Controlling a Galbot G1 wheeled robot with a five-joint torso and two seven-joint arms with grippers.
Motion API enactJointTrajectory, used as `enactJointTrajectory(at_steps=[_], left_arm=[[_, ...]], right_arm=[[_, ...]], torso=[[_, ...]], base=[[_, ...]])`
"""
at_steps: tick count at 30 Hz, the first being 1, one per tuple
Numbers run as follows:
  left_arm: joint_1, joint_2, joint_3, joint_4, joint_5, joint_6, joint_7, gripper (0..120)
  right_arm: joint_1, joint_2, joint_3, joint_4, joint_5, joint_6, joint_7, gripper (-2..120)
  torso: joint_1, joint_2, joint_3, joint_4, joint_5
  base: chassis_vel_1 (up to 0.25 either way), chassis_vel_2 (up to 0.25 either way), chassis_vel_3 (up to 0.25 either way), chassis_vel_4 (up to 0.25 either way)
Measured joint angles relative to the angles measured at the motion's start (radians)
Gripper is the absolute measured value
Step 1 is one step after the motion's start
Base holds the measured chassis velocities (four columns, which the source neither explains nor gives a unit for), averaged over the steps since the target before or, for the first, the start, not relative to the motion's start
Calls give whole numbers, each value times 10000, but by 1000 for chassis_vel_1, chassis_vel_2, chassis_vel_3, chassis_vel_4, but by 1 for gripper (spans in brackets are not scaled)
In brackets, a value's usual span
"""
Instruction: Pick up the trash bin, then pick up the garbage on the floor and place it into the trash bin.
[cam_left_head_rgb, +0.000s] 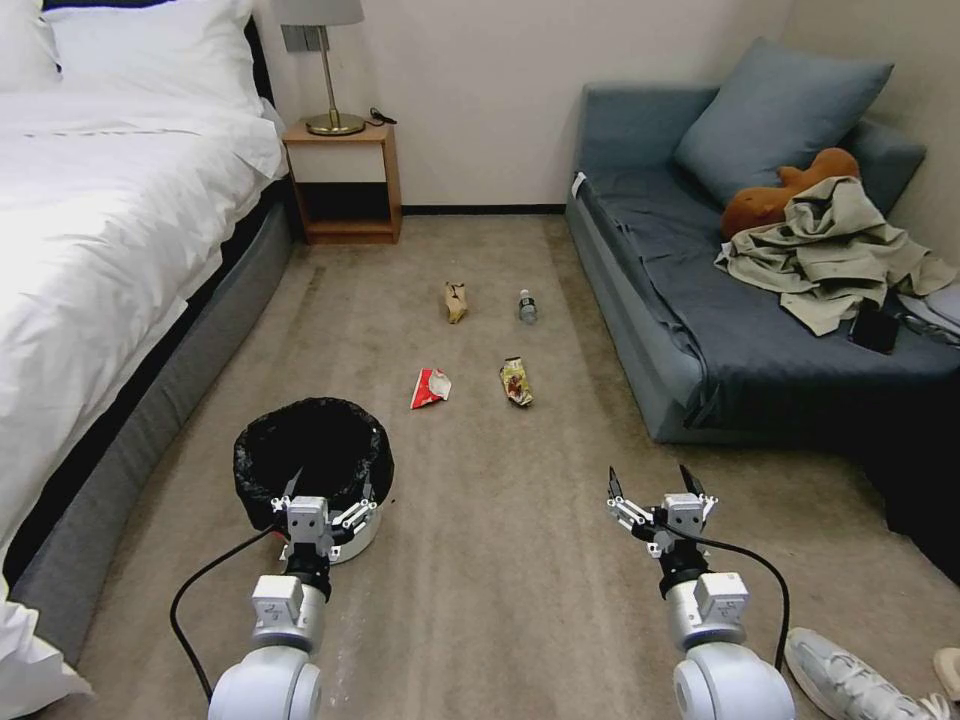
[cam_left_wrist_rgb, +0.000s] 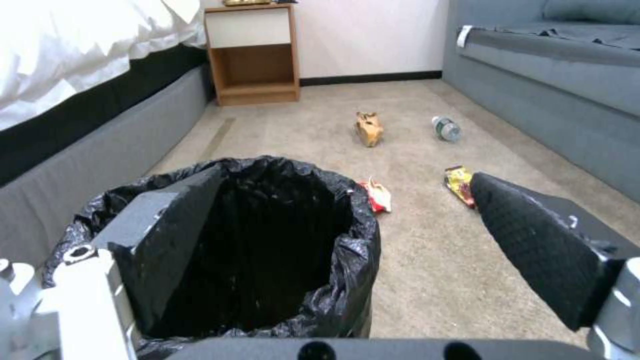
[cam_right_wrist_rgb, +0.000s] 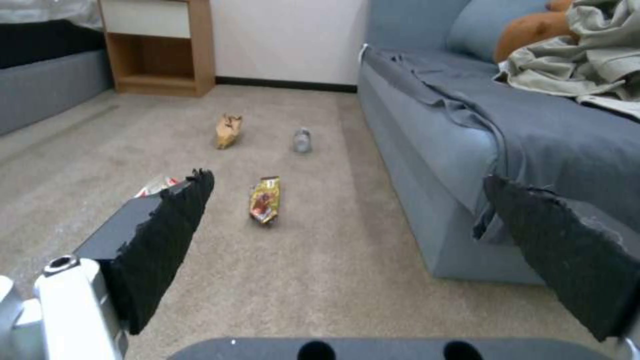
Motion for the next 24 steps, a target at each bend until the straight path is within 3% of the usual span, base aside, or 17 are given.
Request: enactJointTrajectory(at_steps=[24], left_arm=[[0, 0, 0, 0, 0, -1, 0, 100]], right_arm=[[0, 0, 0, 0, 0, 0, 0, 100]], torso=[[0, 0, 0, 0, 0]], base=[[0, 0, 0, 0]])
